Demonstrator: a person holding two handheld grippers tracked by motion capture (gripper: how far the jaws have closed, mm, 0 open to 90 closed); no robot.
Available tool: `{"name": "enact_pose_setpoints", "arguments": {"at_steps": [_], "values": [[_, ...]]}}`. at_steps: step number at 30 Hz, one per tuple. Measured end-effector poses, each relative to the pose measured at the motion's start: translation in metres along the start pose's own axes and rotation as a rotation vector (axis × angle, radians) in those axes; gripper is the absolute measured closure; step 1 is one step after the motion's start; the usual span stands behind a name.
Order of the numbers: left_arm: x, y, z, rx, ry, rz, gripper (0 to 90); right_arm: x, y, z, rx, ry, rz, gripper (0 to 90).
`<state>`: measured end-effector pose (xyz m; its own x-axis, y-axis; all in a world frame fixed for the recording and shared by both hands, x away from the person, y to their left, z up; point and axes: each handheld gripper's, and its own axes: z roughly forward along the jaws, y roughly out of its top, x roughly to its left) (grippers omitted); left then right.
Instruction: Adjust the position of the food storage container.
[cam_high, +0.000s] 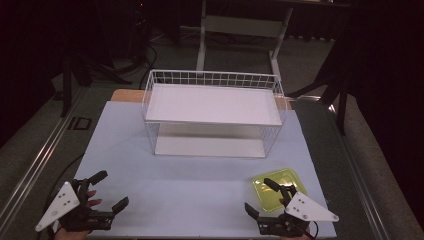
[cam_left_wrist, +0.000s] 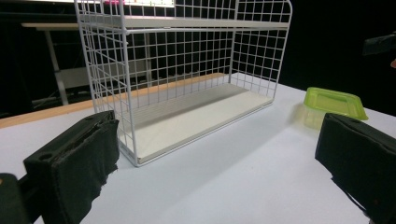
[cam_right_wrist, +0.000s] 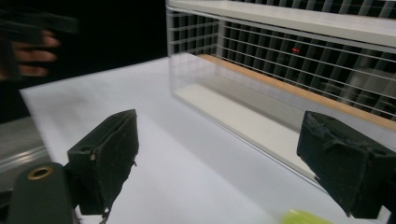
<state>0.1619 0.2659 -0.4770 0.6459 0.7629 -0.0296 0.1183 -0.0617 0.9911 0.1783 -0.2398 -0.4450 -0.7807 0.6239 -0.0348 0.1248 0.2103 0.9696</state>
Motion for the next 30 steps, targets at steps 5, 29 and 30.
{"name": "enact_pose_setpoints", "arguments": {"at_steps": [5, 29, 30], "values": [[-0.001, -0.001, 0.000, 0.003, 0.005, -0.002, 0.5, 0.004, 0.000, 0.006, 0.024, 0.036, -0.012, 11.8], [0.000, -0.005, 0.000, 0.025, 0.014, -0.002, 0.5, -0.018, 0.027, 0.016, 0.014, -0.028, -0.028, 13.9], [0.000, -0.005, 0.000, 0.027, 0.013, -0.004, 0.5, -0.021, 0.029, 0.014, 0.013, -0.033, -0.026, 15.5]]}}
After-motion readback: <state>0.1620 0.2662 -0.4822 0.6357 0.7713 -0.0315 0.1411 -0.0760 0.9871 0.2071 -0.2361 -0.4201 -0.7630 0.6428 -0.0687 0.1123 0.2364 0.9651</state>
